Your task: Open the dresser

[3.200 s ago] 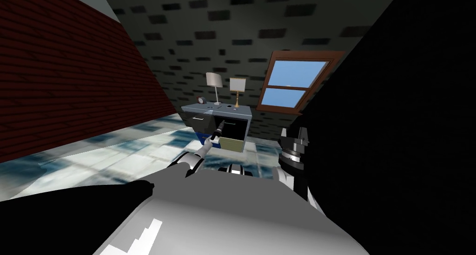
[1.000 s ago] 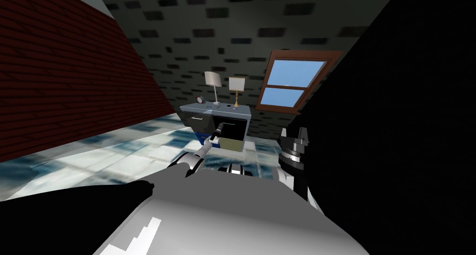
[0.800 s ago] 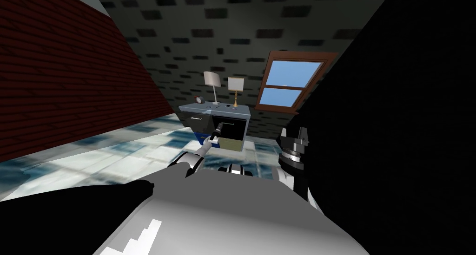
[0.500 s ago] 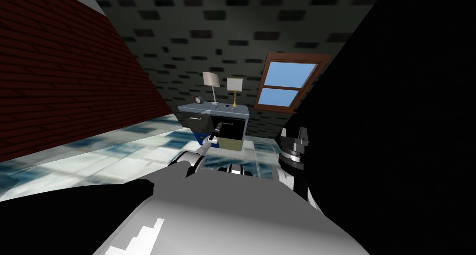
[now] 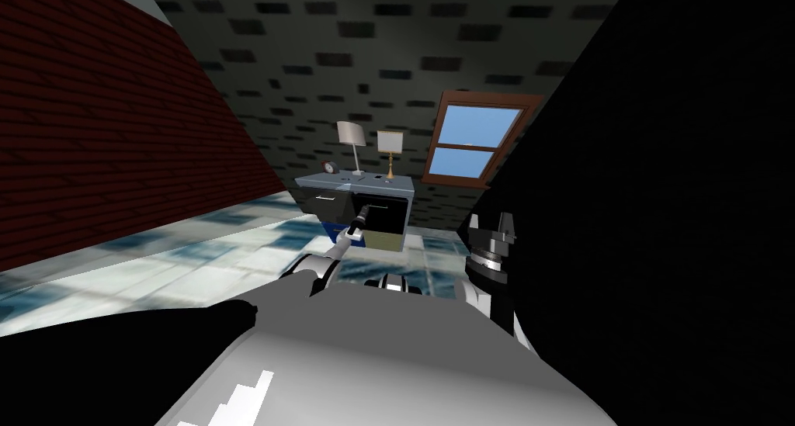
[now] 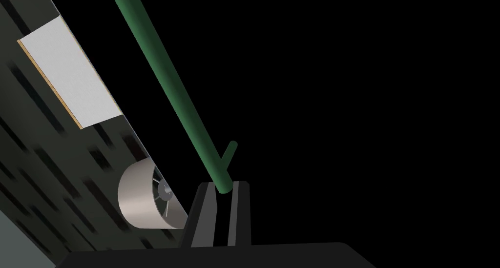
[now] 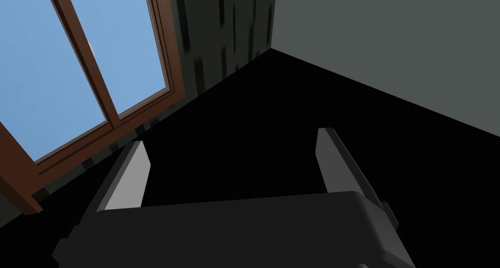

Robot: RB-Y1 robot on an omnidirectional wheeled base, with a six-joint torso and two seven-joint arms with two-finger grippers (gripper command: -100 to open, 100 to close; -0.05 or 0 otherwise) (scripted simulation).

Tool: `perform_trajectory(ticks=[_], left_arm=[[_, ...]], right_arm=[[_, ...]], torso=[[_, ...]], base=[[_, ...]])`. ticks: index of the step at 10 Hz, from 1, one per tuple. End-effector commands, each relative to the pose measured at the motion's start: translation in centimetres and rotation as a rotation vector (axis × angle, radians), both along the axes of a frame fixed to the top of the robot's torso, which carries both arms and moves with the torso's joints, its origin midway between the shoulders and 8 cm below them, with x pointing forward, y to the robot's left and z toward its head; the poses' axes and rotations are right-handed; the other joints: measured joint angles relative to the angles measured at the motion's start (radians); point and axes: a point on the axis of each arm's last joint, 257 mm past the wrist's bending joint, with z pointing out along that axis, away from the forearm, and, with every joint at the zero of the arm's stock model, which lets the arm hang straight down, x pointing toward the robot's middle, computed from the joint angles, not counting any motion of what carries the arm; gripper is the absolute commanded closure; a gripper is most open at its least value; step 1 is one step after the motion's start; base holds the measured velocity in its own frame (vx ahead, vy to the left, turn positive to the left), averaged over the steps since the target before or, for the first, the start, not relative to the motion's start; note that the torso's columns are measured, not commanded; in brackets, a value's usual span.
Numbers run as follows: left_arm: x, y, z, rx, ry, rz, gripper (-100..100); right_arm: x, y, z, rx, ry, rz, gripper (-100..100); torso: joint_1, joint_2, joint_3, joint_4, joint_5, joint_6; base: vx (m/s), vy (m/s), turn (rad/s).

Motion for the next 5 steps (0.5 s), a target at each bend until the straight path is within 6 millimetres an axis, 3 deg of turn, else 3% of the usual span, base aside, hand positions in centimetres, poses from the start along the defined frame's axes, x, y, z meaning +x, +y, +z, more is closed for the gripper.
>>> perform_trajectory(ticks=[1, 2, 3, 4, 5], left_arm=[[-1.1, 0.8, -1.0, 0.002, 0.021, 0.010, 100], [-0.9, 0.5, 0.2, 0.003, -0.003, 0.003, 100], [-1.7, 1.1, -0.8, 0.004, 0.018, 0.011, 100], [-1.6, 0.8, 0.2, 0.004, -0.003, 0.005, 100], [-2.5, 1.5, -1.3, 0.005, 0.030, 0.015, 100]], right_arm=[[0.0, 0.0, 0.0, 0.000, 0.000, 0.000, 0], [0.0, 0.0, 0.0, 0.000, 0.000, 0.000, 0], [0.0, 0.0, 0.0, 0.000, 0.000, 0.000, 0], [0.0, 0.0, 0.0, 0.000, 0.000, 0.000, 0], [0.0, 0.0, 0.0, 0.000, 0.000, 0.000, 0]], torso=[[0.001, 0.000, 0.000, 0.000, 0.000, 0.000], [0.002, 0.000, 0.000, -0.001, 0.001, -0.001], [0.002, 0.000, 0.000, 0.000, 0.001, 0.000], [0.002, 0.000, 0.000, -0.001, 0.001, -0.001], [0.002, 0.000, 0.000, 0.000, 0.001, -0.001]], base=[[0.011, -0.015, -0.003], [0.003, -0.014, 0.007], [0.008, -0.013, -0.002], [0.003, -0.011, 0.006], [0.008, -0.012, -0.012]])
